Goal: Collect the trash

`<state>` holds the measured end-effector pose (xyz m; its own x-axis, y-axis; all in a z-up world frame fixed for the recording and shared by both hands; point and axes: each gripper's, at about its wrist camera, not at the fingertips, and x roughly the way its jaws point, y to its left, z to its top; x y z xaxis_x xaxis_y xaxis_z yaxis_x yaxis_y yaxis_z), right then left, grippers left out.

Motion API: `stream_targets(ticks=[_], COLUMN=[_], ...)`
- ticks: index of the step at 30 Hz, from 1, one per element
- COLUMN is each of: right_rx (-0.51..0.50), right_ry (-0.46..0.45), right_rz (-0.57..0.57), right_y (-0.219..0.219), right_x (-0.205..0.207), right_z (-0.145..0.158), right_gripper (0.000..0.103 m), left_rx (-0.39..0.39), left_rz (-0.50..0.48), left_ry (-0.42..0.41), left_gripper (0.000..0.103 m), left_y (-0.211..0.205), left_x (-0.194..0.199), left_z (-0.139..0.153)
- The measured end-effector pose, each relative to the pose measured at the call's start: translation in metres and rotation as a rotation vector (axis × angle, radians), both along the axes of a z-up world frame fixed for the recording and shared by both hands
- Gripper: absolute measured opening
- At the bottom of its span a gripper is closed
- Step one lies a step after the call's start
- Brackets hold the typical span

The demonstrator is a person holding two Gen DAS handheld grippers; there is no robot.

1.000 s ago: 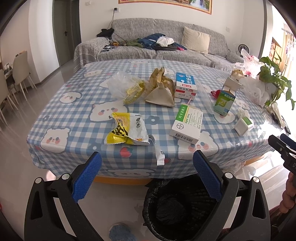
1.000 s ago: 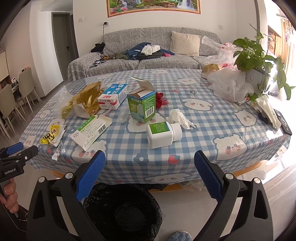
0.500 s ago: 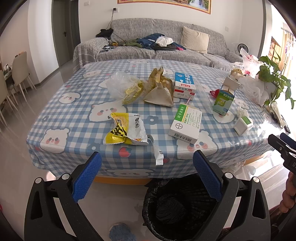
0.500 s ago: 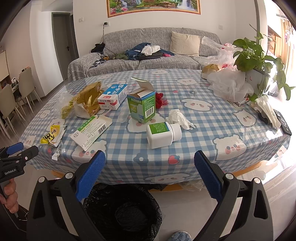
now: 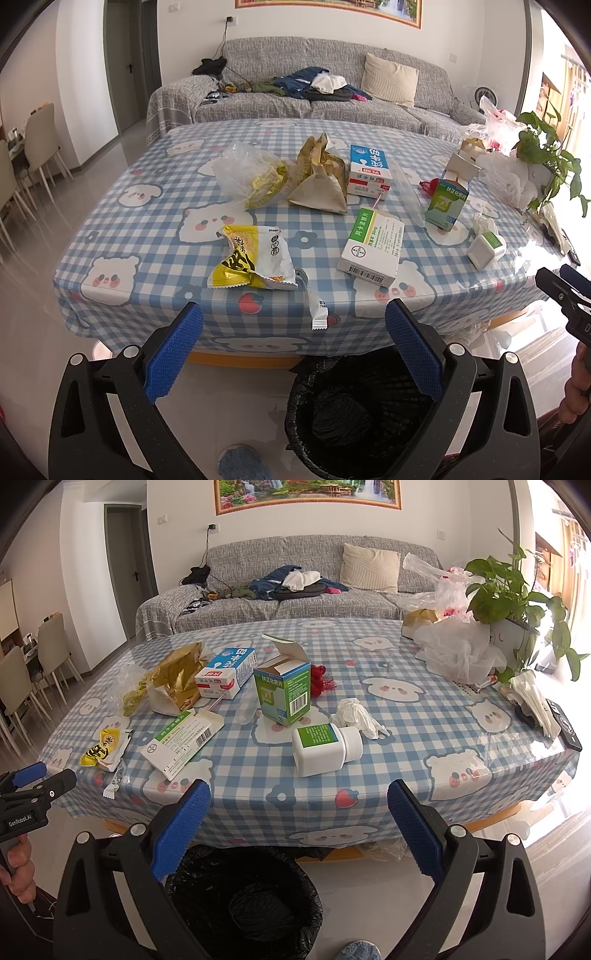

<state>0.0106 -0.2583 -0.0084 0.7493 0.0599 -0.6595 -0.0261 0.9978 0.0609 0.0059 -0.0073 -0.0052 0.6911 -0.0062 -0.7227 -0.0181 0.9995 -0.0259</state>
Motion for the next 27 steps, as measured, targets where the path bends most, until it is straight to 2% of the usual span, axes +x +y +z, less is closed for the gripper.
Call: stream_targets(ticks=[17,27], right_rx=[-0.006,-0.029], right_ry=[0.003,0.054], right_rz=[0.003,0.02], right_y=[0.001,0.012], right_x=[0.001,0.035], right_z=[-0.001,-0.019], right_gripper=[0.093,0.093], left_rx=[-0.003,0.012], left_rz=[0.004,0.025], left_ry=[0.015,0.066], left_gripper=[0.096,0.096], left_y=[0.007,0.015], left_x=[0.002,0.032], left_z=[-0.003,-0.017])
